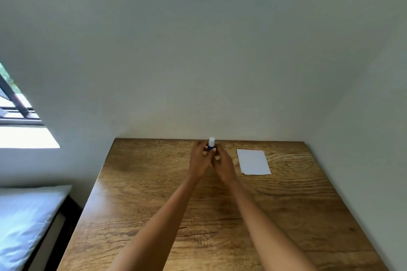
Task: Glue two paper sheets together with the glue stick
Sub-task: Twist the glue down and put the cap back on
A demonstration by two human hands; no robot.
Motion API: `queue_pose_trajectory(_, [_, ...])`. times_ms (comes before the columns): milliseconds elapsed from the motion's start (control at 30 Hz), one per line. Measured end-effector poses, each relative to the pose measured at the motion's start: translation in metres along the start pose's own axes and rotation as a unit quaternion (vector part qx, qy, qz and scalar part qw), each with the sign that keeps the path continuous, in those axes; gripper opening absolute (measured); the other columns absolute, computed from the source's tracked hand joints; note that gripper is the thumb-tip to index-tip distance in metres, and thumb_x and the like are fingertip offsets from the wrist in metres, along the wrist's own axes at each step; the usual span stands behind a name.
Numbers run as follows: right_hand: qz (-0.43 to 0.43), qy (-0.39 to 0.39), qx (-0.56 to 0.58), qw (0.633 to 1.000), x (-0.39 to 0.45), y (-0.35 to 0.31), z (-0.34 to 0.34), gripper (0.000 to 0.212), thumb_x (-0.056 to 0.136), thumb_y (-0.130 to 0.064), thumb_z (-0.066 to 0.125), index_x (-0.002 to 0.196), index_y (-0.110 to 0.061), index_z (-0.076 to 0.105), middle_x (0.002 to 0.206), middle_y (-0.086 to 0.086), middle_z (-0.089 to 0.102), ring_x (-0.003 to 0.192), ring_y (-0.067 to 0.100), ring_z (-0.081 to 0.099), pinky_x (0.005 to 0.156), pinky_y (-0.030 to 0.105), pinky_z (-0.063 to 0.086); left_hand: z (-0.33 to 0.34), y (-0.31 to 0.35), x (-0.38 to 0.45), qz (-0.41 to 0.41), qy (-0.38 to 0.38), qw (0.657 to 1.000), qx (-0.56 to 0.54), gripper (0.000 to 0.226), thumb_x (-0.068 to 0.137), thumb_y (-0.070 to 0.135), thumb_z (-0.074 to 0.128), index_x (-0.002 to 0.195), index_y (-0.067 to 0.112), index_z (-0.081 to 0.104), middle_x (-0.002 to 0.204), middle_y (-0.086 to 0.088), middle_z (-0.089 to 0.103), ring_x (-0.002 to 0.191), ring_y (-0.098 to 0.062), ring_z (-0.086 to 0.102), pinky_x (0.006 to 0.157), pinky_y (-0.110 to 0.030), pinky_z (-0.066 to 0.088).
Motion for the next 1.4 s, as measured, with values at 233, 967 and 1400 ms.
queue_pose_trajectory(233, [0.074,-0.042,0.066,0.994,-0.037,-0.032,0.005,0.028,0.094,-0.017,0.05,0.121,-0.009,0.055,0.108,0.006,0.06,0.098,0.017,0.055,0.086,0.029,0.046,-0.034,0.02,-0.004,-0.004,-0.078,0.996,-0.042,0.024,0.086,0.016,0.061,0.109,0.008,0.065,0.103,-0.01,0.068,0.087,-0.013,0.059,0.072,-0.021,0.044])
queue_pose_trajectory(967, [-0.022,0.054,-0.005,0.998,-0.088,-0.12,0.015,0.023,0.092,-0.027,0.053,0.11,-0.013,0.058,0.109,0.01,0.056,0.086,0.009,0.054,0.07,0.012,0.046,-0.124,0.083,-0.047,0.093,-0.195,0.957,-0.194,0.025,0.086,0.003,0.06,0.11,-0.003,0.062,0.098,-0.008,0.067,0.089,-0.011,0.065,0.071,-0.007,0.05])
queue_pose_trajectory(1400, [-0.07,0.114,0.011,0.991,-0.069,-0.157,0.016,0.008,0.087,-0.032,0.061,0.084,-0.029,0.054,0.074,-0.011,0.045,0.063,0.003,0.044,0.057,0.012,0.039,-0.151,0.097,-0.027,0.099,-0.169,0.959,-0.205,0.024,0.088,0.006,0.059,0.111,0.001,0.063,0.099,-0.007,0.069,0.086,-0.003,0.067,0.076,-0.011,0.052])
Point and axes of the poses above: each hand's wrist, its own x-axis towards the middle knuckle, its own z-axis out of the palm, y = z × x, the point moved 7 cm from there along x, towards the middle knuckle
